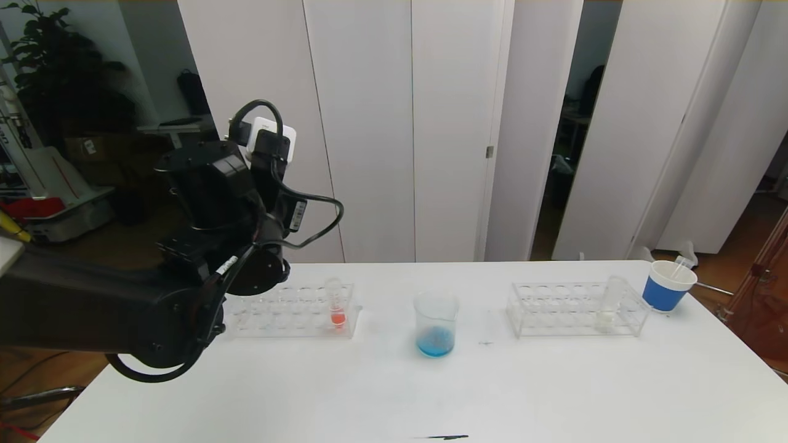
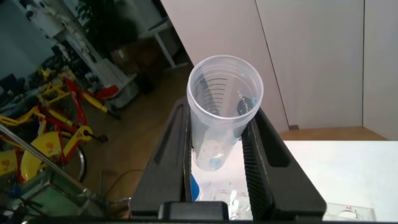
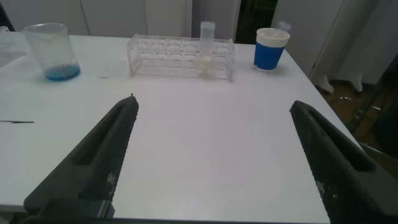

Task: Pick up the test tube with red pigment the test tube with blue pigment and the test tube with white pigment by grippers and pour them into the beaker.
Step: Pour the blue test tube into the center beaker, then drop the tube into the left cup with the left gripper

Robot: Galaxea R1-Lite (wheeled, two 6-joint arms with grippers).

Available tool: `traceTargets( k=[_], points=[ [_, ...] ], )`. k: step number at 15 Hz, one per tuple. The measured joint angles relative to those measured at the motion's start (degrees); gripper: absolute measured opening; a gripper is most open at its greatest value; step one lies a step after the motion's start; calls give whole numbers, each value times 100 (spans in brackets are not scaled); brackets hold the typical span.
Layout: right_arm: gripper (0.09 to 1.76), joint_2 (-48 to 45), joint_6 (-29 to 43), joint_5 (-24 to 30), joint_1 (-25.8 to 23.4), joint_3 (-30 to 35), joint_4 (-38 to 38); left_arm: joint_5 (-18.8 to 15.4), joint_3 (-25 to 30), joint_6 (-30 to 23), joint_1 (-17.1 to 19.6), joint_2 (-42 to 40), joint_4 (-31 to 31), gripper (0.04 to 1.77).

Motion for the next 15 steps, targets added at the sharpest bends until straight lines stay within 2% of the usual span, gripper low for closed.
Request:
traceTargets(
  k=[5,7,9,11,12,15],
  points=[
    [175,0,0,-2,0,0,0,-63,-129,-2658,541,-750,3124,56],
    [175,-2,-2,0,0,0,0,-257,-129,-3266,795,-994,3679,56],
    [175,-2,0,-2,0,0,0,-797,-29,-3792,929,-1173,4118,56],
    [175,0,-2,-2,0,0,0,-1381,-2,-4539,1012,-1329,4735,56],
    [175,0,0,0,0,0,0,-1574,-11,-4779,1075,-1387,4949,56],
    [175,0,-2,-2,0,0,-2,-1577,84,-4890,1280,-1475,4936,56]
  ],
)
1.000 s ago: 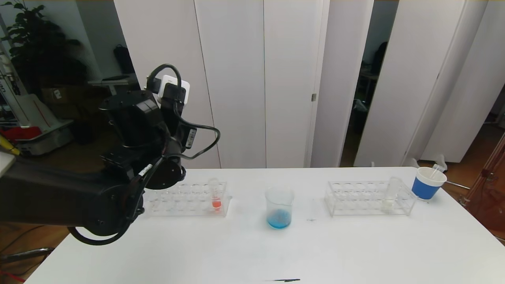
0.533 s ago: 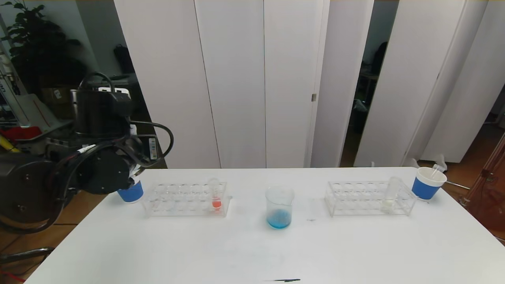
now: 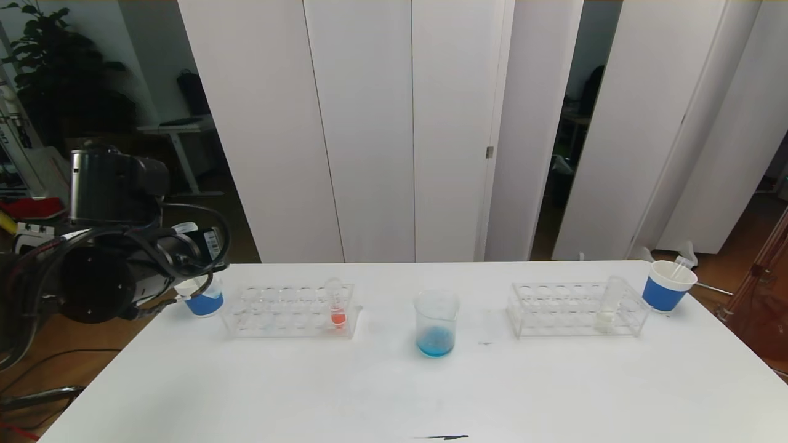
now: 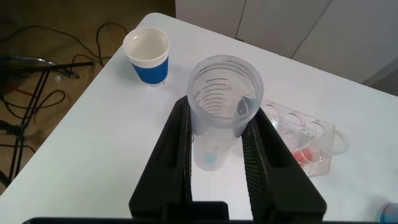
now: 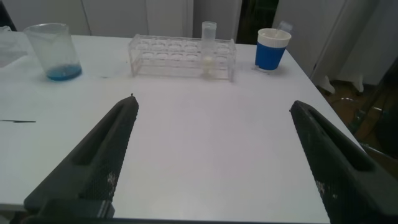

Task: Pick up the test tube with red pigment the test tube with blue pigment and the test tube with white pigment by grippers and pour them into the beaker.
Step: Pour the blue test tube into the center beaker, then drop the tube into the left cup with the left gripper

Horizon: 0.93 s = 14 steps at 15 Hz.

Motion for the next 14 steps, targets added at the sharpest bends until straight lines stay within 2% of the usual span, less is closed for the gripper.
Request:
traceTargets(
  k=[3,7,9,11,14],
  points=[
    [175,-2,2,0,0,0,2,-5,49,37,269,30,-336,56],
    [175,-2,0,2,0,0,2,0,0,199,774,367,-1613,56],
    [175,0,2,2,0,0,2,67,-108,535,1069,653,-2183,56],
    [175,0,0,2,0,0,2,224,-218,1005,1354,1023,-3029,56],
    [175,0,2,0,0,0,2,286,-325,1373,1558,1705,-4176,56]
  ],
)
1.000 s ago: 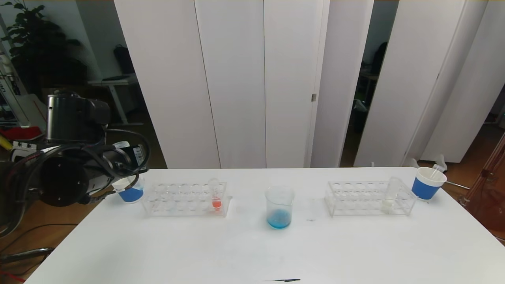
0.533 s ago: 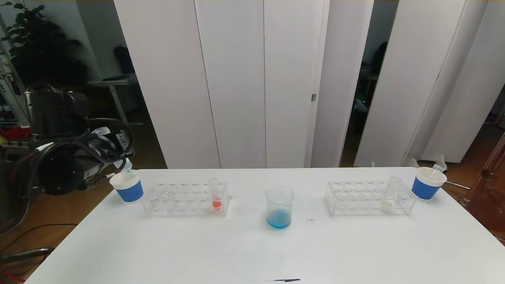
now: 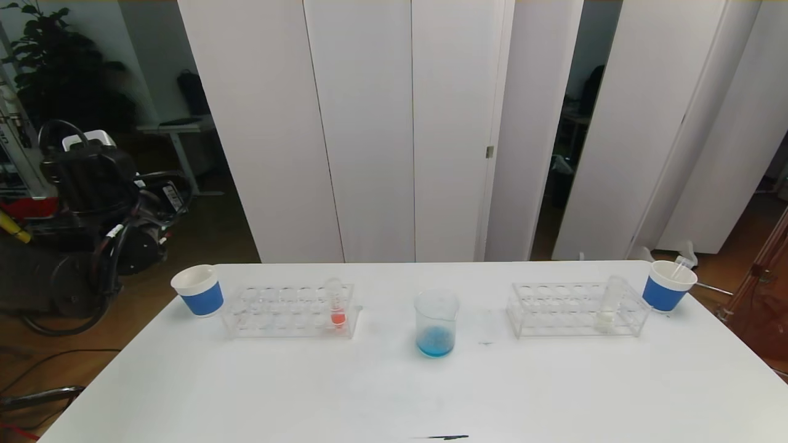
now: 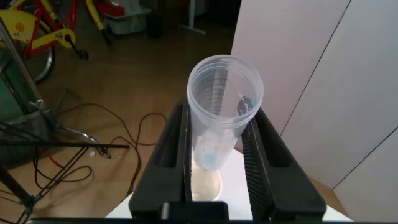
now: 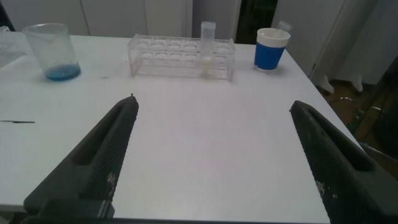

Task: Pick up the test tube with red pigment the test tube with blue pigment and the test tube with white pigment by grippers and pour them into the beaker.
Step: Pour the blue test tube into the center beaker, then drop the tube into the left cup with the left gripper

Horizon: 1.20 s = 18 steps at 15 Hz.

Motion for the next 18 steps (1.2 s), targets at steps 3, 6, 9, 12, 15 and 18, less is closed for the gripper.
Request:
traceTargets(
  k=[3,6,9,12,15,18],
  points=[
    [175,0,-5,0,0,0,0,-29,-87,174,78,708,-597,56],
    [175,0,-2,0,0,0,2,-41,-304,194,118,1304,-783,56],
    [175,0,-2,-2,0,0,2,-94,-386,194,194,1702,-931,56],
    [175,0,0,2,0,0,0,-83,-414,194,224,1991,-1006,56],
    [175,0,-2,0,0,0,0,-77,-382,169,234,2176,-1012,56],
    [175,0,-2,2,0,0,0,-83,-380,158,299,2439,-1086,56]
  ],
)
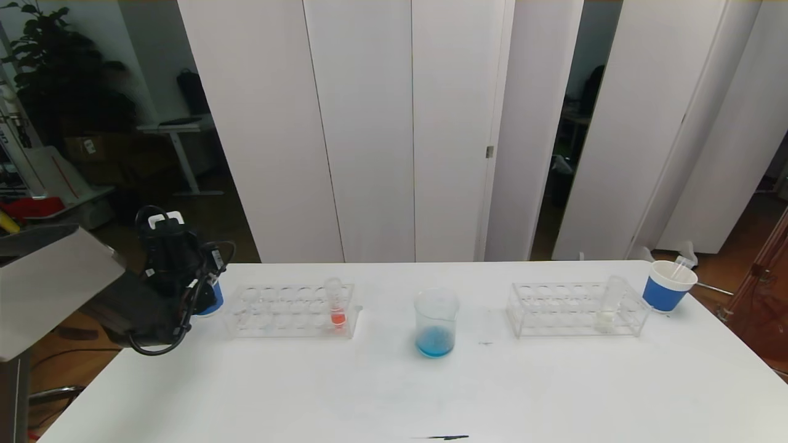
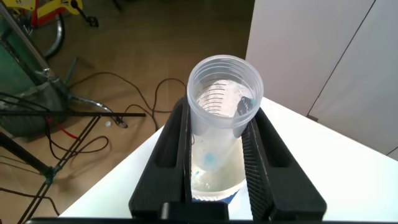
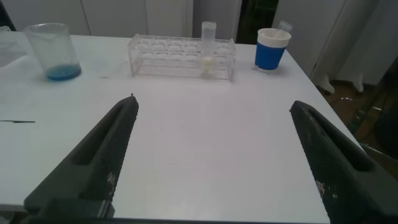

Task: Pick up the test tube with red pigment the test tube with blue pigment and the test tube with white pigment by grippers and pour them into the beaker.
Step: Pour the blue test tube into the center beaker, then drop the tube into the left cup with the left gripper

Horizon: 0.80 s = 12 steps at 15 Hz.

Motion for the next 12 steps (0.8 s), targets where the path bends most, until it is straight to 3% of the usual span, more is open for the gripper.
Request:
traceTargets(
  k=[10,11,12],
  points=[
    [175,0,2,-2,0,0,0,17,-74,-9,68,444,-71,56],
    [175,0,2,0,0,0,0,6,-59,-4,68,436,-71,65],
    [175,-2,0,0,0,0,0,-2,-52,2,66,423,-68,88]
  ],
)
